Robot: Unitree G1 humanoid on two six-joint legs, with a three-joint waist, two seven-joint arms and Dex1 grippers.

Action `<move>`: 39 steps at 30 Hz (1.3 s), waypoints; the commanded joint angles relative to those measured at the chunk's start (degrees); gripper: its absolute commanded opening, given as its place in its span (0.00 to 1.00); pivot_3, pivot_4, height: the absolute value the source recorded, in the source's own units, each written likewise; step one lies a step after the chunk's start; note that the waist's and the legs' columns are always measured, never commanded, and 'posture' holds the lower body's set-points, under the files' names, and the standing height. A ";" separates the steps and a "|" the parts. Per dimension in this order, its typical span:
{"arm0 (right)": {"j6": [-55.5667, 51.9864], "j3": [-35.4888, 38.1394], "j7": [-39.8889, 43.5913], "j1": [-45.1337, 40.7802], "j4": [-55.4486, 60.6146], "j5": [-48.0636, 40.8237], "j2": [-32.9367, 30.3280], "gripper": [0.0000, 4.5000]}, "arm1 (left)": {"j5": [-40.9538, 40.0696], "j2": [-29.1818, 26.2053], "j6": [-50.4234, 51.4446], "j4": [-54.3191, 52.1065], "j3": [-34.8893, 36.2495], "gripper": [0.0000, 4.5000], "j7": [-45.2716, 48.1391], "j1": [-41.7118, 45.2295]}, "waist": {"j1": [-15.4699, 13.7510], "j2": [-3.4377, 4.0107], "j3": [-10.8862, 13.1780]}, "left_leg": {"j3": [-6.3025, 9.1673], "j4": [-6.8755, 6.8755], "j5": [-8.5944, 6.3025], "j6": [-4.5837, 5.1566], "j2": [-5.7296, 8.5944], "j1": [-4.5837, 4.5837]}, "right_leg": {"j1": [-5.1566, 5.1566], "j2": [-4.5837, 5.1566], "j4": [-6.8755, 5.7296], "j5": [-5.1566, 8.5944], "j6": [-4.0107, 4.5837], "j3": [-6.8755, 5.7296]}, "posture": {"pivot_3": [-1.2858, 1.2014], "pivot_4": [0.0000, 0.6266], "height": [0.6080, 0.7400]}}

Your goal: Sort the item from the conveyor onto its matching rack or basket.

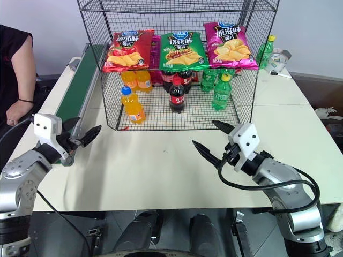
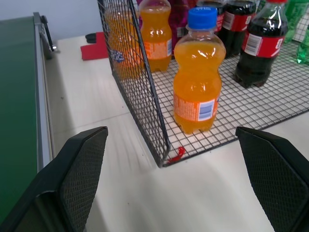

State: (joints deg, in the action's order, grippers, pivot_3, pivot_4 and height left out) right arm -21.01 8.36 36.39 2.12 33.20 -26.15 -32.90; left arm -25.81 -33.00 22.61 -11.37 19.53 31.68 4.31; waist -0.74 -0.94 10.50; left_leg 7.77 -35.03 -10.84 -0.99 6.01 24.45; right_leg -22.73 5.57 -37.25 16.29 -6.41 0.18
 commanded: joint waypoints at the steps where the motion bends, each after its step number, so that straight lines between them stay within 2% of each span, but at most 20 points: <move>1: 1.77 1.29 0.47 0.31 0.49 -0.02 -0.29 1.00 | 0.76 0.07 -1.95 -0.71 1.03 0.99 -0.90 0.52 | 0.01 0.00 0.00 | 0.00 0.00 0.00 0.00 0.00 0.00 | 0.00 0.00 0.00 0.00 0.00 0.00 | 0.52 0.24 1.00; 24: 4.30 0.13 -0.62 -1.03 -3.27 2.17 1.19 1.00 | 0.70 -1.19 0.54 -2.83 1.96 0.99 -4.15 -0.51 | 0.01 0.00 0.00 | 0.00 0.00 0.00 0.00 0.00 0.00 | 0.00 0.00 0.00 0.00 0.00 0.00 | 0.52 0.24 1.00; 39: 2.91 -1.00 -2.99 -3.62 -2.75 3.23 1.77 1.00 | 0.53 -0.05 -0.53 0.62 2.47 0.99 -6.13 2.10 | 0.01 0.00 0.00 | 0.00 0.00 0.00 0.00 0.00 0.00 | -0.01 0.00 0.00 0.00 0.00 0.00 | 0.52 0.24 1.00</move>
State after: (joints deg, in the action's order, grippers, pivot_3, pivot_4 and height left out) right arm -18.42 7.15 33.89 -0.70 28.87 -22.78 -31.52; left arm -25.41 -33.05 23.19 -10.50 20.05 26.04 5.60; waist -0.73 -0.93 10.50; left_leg 7.77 -35.02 -10.84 -0.99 6.01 24.44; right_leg -22.75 5.57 -37.25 16.29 -6.42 0.18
